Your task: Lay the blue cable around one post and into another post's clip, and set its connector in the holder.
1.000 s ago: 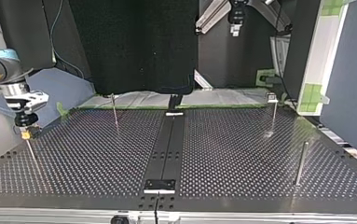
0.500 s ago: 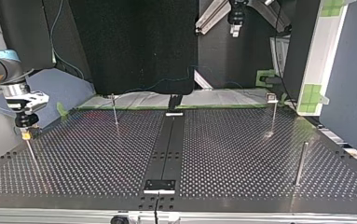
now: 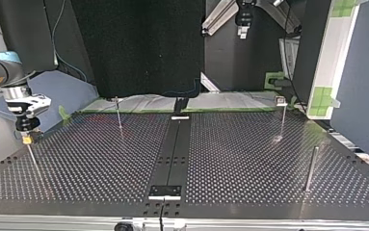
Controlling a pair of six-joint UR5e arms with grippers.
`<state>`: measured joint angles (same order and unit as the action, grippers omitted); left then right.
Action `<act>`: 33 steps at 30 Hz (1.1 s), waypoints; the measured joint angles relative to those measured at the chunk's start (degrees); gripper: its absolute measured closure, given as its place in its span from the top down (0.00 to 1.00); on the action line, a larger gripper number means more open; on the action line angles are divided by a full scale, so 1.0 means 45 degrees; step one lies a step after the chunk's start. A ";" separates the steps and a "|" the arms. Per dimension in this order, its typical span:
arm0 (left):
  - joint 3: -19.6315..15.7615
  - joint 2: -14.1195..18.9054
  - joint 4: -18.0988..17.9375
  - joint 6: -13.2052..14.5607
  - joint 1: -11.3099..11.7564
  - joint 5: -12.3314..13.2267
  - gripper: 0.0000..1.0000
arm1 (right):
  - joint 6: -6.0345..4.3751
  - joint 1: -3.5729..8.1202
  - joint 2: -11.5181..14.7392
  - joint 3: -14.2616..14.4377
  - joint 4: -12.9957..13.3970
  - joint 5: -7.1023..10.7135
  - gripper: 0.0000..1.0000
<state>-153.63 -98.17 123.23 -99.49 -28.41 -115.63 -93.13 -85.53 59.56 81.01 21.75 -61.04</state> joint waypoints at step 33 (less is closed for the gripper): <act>0.0009 0.0007 0.0097 0.0000 -0.0093 -0.0015 0.81 | -0.0025 -0.0120 -0.0040 0.0017 0.0302 -0.0090 0.98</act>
<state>-153.59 -98.14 123.67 -99.49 -28.83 -115.70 -93.24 -86.07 59.38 81.08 23.11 -61.44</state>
